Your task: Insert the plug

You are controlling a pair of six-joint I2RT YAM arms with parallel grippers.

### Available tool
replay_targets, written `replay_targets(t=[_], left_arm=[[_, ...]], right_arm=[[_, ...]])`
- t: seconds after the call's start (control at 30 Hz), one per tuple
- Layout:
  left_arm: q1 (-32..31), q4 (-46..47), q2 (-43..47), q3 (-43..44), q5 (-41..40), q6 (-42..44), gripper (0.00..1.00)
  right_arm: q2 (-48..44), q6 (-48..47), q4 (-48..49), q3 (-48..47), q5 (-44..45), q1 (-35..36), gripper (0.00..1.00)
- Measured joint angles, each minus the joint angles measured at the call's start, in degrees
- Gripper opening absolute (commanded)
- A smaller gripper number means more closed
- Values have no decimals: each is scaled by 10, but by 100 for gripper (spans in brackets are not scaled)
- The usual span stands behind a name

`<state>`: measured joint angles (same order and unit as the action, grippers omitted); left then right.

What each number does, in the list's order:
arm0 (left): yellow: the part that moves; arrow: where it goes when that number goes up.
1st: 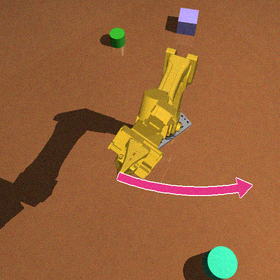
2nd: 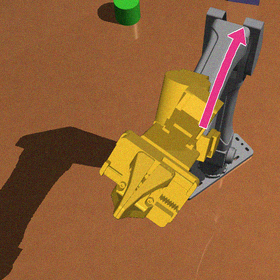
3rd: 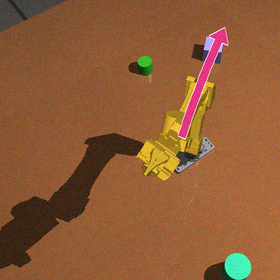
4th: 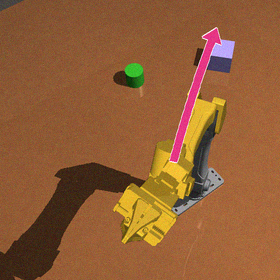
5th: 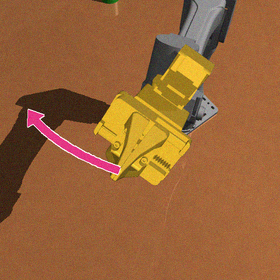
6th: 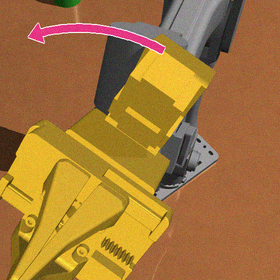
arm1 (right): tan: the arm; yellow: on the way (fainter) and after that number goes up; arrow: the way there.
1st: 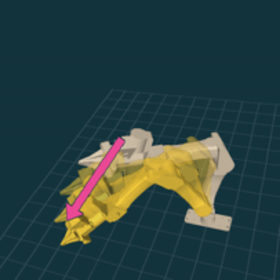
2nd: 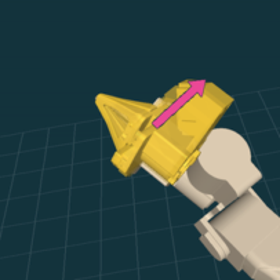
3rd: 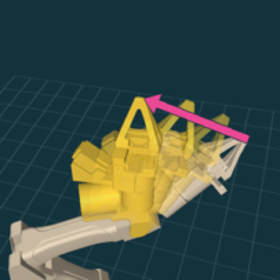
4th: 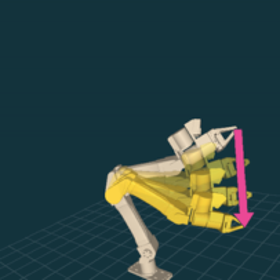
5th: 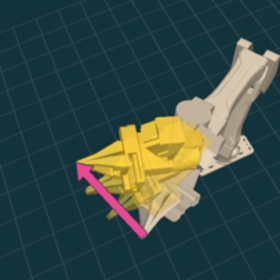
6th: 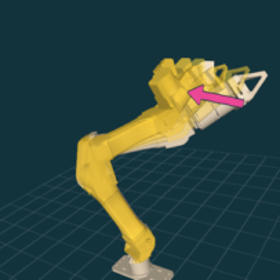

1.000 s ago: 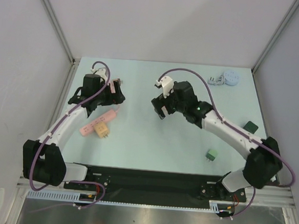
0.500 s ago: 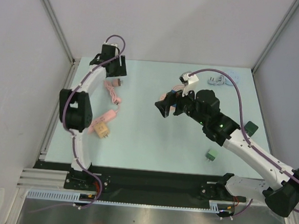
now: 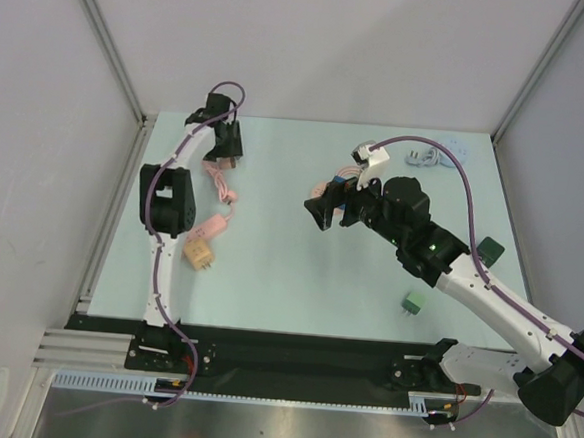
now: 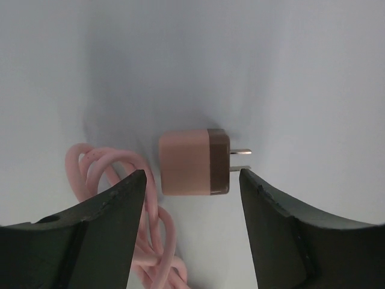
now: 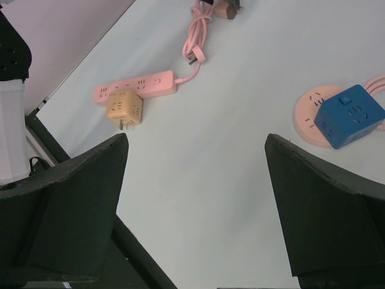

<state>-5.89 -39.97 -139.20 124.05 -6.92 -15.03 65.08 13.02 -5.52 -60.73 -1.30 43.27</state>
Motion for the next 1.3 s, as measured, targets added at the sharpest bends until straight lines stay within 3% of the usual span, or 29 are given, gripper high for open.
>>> replay_targets(t=[0.1,0.17,0.2,0.47,0.63,0.73,0.87,1.13,1.3], left_arm=[[5,-9,-14,4,3,-6,66],[7,-10,-24,14,13,-6,59],[7,-11,-25,17,19,-7,47],[6,-2,-19,7,79,-13,1],[-6,31,62,-119,105,-14,0],[-28,55,154,-233,122,-16,0],[-83,101,306,-355,165,-50,0],[-154,260,551,-531,229,-173,0],[-161,317,593,-594,243,-247,0]], right_arm=[[1,0,0,0,0,0,100],[2,0,0,0,0,0,100],[2,0,0,0,0,-1,100],[4,10,-11,0,29,-5,100],[18,49,-42,2,28,-49,100],[30,84,-45,2,-15,-101,91],[50,133,-15,6,-83,-145,91],[130,158,52,13,-118,-67,87],[149,165,97,20,-91,-40,80]])
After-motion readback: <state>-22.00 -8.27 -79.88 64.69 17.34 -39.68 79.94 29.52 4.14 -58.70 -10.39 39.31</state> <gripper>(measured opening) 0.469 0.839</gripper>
